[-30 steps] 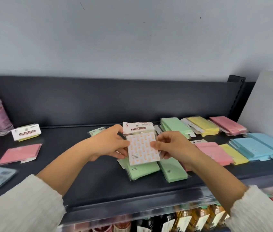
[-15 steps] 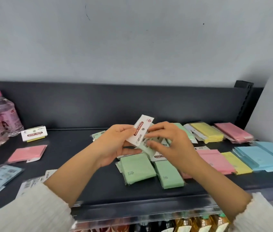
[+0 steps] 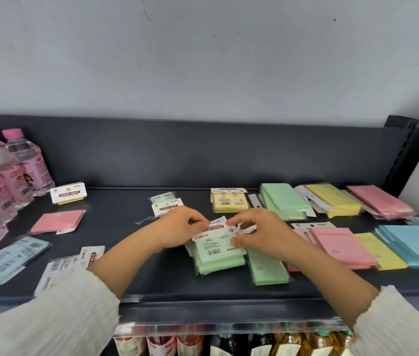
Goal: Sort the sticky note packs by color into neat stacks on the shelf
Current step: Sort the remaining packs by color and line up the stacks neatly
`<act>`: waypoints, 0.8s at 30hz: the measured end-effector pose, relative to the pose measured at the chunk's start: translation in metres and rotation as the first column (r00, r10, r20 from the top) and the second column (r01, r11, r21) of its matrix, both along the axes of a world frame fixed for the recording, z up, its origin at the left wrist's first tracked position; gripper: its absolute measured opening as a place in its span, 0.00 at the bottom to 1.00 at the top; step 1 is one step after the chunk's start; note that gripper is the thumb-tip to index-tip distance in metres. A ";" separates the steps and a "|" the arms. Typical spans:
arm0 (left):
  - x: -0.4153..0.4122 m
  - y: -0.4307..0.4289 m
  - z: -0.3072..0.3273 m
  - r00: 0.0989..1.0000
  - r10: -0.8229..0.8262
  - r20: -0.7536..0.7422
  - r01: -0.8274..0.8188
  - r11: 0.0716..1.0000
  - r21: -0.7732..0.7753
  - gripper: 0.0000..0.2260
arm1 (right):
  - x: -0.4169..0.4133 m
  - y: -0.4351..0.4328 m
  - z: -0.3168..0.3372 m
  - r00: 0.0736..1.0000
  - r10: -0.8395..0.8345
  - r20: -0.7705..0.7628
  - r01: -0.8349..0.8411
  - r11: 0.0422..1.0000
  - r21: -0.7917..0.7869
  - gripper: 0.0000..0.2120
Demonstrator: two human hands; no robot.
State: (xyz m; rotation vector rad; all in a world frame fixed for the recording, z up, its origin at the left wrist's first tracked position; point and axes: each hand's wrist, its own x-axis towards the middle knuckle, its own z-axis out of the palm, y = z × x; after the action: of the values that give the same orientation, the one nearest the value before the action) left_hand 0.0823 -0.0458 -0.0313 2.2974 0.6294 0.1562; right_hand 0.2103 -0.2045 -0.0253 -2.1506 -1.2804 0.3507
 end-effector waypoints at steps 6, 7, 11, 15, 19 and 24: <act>-0.009 0.003 0.017 0.983 0.129 0.132 -0.132 0.991 0.010 0.13 | 0.008 0.003 0.009 0.998 0.051 0.040 -0.051 0.999 0.018 0.16; -0.012 0.006 0.019 0.975 0.159 0.153 -0.161 0.987 -0.002 0.12 | 0.010 0.004 0.011 0.998 0.052 0.041 -0.054 0.997 0.051 0.16; -0.033 0.019 0.022 0.944 0.271 0.189 -0.276 0.961 0.000 0.10 | 0.012 0.013 0.015 0.993 0.107 -0.046 -0.100 0.986 0.130 0.11; -0.060 0.030 0.023 0.905 0.391 0.169 -0.406 0.912 0.060 0.11 | 0.006 0.029 0.023 0.987 0.156 -0.030 -0.152 0.984 0.096 0.12; -0.084 0.038 0.021 0.885 0.430 0.181 -0.449 0.890 0.082 0.12 | -0.013 0.051 0.029 0.977 0.213 -0.008 -0.212 0.976 0.047 0.16; -0.111 0.063 0.014 0.913 0.370 0.170 -0.393 0.909 0.135 0.13 | -0.039 0.098 0.030 0.972 0.222 0.077 -0.211 0.969 -0.128 0.25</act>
State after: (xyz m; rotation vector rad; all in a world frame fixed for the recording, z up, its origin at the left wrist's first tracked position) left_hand -0.0290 0.0175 -0.0168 2.2687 1.0219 0.5734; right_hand 0.1708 -0.1063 0.0046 -2.1500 -1.5891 0.4331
